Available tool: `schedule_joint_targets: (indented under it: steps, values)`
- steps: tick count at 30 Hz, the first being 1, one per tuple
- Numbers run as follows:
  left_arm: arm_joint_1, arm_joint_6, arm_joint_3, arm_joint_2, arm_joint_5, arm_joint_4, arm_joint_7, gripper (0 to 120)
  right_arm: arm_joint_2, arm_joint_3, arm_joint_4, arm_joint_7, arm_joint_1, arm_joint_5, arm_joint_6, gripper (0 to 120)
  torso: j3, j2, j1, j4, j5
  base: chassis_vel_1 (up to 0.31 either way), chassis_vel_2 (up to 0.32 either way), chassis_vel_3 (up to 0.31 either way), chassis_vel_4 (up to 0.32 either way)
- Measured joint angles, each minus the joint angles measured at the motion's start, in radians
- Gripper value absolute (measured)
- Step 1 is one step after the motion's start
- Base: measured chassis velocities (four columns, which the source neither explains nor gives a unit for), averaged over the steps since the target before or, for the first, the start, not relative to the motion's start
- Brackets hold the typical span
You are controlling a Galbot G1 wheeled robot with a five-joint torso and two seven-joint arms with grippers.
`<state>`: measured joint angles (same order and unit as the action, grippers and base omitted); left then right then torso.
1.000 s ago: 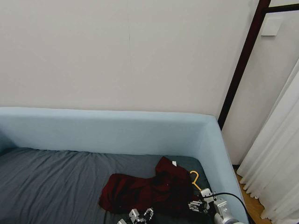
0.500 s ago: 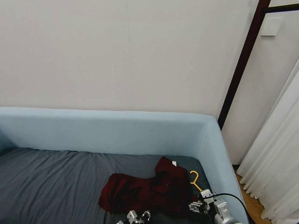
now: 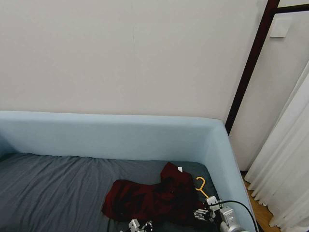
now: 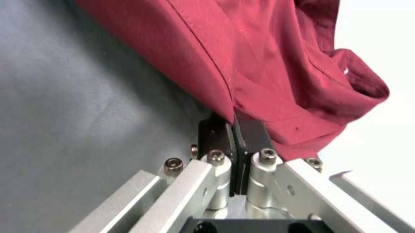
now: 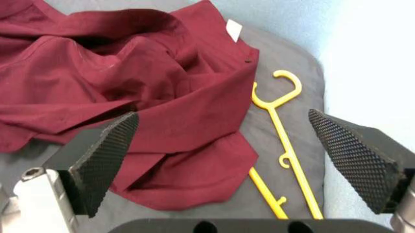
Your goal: Pick up the clothes from the sofa and hang them on the clothes hanger.
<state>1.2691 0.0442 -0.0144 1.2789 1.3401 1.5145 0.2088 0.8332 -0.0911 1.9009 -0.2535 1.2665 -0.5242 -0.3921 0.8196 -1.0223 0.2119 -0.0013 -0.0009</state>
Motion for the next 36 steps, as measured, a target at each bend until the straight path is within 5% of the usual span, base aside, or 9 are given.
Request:
schedule_joint_targets:
  steps: [10,14,20,27,30,36]
  values:
    - [0.055,-0.008,0.016,-0.073,-0.023,0.088,0.016,0,-0.03,0.051,0.003,0.031,-0.085,0.028,0.016,100,0.0,0.0,0.0,-0.0001,0.0001,0.0,0.0,0.0,0.0]
    - [0.083,-0.019,0.028,-0.095,-0.056,0.124,0.027,0,-0.096,0.219,-0.054,0.129,-0.271,0.176,0.095,100,0.0,0.0,0.0,-0.0002,-0.0001,0.0,0.0,0.0,0.0]
    - [0.097,-0.019,0.02,-0.107,-0.08,0.146,0.029,0,-0.076,0.437,-0.164,0.194,-0.493,0.249,0.158,100,0.0,0.0,0.0,-0.0001,-0.0002,0.0,0.0,0.0,0.0]
    - [0.113,-0.026,0.003,-0.137,-0.128,0.17,0.029,0,0.105,0.765,-0.43,0.283,-0.796,0.364,0.292,100,0.0,0.0,0.0,0.0,-0.0002,0.0,0.0,0.0,0.0]
    - [0.114,-0.027,0.002,-0.139,-0.132,0.171,0.03,0,0.12,0.792,-0.456,0.294,-0.819,0.382,0.31,100,0.0,0.0,0.0,0.0002,-0.0001,0.0,0.0,0.0,0.0]
    - [0.136,-0.036,-0.001,-0.173,-0.162,0.202,0.036,0,0.275,0.969,-0.712,0.52,-1.023,0.496,0.47,100,0.0,0.0,0.0,0.0002,-0.0003,0.0,0.0,0.0,0.0]
